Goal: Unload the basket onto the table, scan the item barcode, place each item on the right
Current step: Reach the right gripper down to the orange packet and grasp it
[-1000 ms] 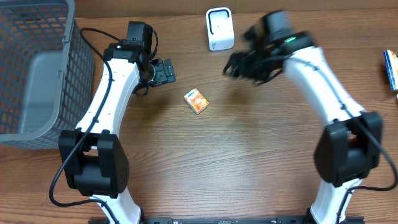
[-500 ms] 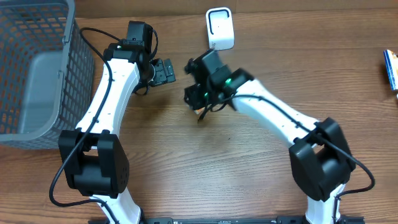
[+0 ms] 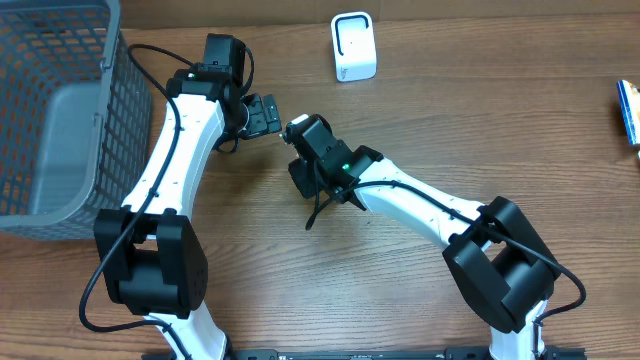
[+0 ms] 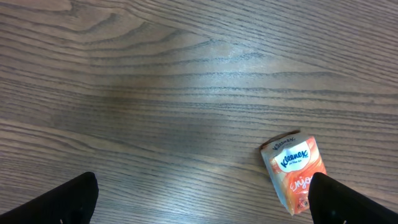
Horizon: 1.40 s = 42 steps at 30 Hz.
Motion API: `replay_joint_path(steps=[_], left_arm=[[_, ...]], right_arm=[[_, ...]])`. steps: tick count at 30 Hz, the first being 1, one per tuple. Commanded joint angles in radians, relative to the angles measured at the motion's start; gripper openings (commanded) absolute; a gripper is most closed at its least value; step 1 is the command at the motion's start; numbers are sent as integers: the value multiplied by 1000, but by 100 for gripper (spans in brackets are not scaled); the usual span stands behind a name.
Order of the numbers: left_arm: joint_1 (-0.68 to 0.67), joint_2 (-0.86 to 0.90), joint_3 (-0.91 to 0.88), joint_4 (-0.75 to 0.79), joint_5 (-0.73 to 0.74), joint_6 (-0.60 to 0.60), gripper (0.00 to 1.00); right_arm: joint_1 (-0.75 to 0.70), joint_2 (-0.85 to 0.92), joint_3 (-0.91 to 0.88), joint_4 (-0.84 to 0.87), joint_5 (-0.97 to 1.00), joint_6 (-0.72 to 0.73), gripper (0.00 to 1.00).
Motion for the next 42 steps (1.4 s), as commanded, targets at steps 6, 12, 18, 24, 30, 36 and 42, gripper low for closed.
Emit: replay_joint_path(steps=[6, 12, 18, 24, 30, 36, 42], left_arm=[[-4, -6, 16, 2, -6, 15, 100], [-4, -6, 16, 2, -6, 15, 99], [-4, -6, 16, 2, -6, 15, 100], [-4, -6, 16, 2, -6, 15, 100], [-4, -6, 16, 2, -6, 15, 100], [-4, -6, 16, 2, -6, 15, 100], [-4, -6, 16, 2, -6, 15, 100]], right_arm=[[-4, 3, -63, 53, 29, 26, 41], [-4, 19, -84, 92, 21, 26, 41], [-9, 79, -85, 122, 23, 26, 41], [-29, 92, -85, 129, 38, 26, 38], [-74, 92, -84, 120, 59, 31, 26], [-117, 92, -83, 102, 107, 52, 41], [-145, 92, -84, 105, 170, 52, 42]])
